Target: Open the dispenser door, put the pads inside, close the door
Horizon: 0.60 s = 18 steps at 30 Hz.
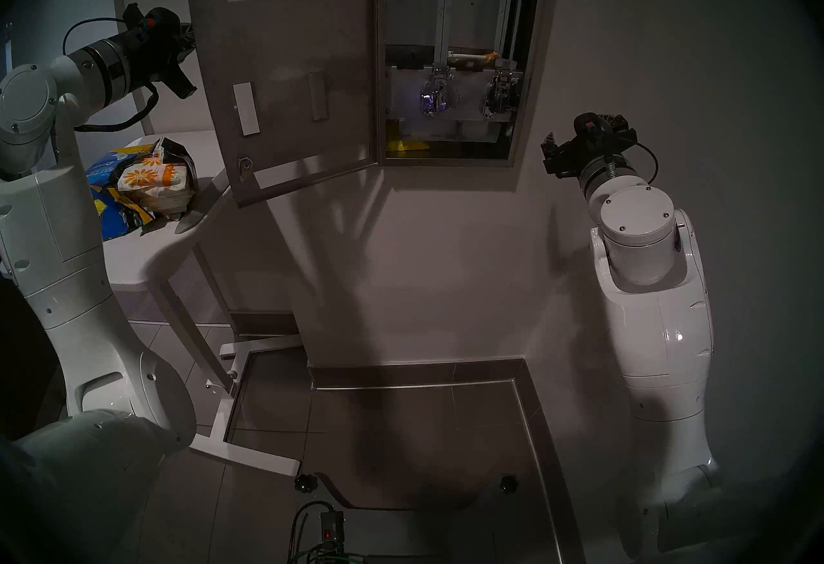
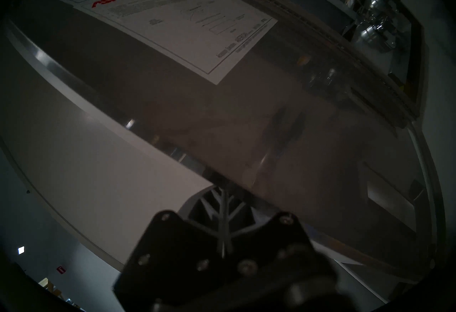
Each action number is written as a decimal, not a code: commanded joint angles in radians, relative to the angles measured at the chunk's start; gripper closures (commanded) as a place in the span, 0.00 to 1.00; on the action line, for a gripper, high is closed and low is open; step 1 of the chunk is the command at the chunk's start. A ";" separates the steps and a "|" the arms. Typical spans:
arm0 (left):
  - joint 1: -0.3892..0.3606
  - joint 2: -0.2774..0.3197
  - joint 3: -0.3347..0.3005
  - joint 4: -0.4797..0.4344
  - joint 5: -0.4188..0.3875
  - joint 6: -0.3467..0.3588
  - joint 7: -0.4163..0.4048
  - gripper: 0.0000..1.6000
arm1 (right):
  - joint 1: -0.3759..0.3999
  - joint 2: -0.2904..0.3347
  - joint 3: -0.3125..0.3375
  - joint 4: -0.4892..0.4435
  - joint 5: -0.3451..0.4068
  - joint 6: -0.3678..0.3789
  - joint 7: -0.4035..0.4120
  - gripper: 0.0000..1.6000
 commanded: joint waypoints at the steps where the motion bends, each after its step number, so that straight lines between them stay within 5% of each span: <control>1: -0.002 -0.090 0.122 -0.111 -0.106 0.000 -0.072 1.00 | 0.022 0.001 0.002 -0.022 -0.001 -0.007 -0.003 0.00; 11: 0.011 -0.128 0.139 -0.299 -0.180 0.037 -0.202 1.00 | 0.023 0.001 0.002 -0.020 -0.001 -0.008 -0.004 0.00; 18: 0.025 -0.201 0.270 -0.420 -0.306 0.098 -0.235 1.00 | 0.029 0.001 0.002 -0.026 -0.001 -0.010 -0.005 0.00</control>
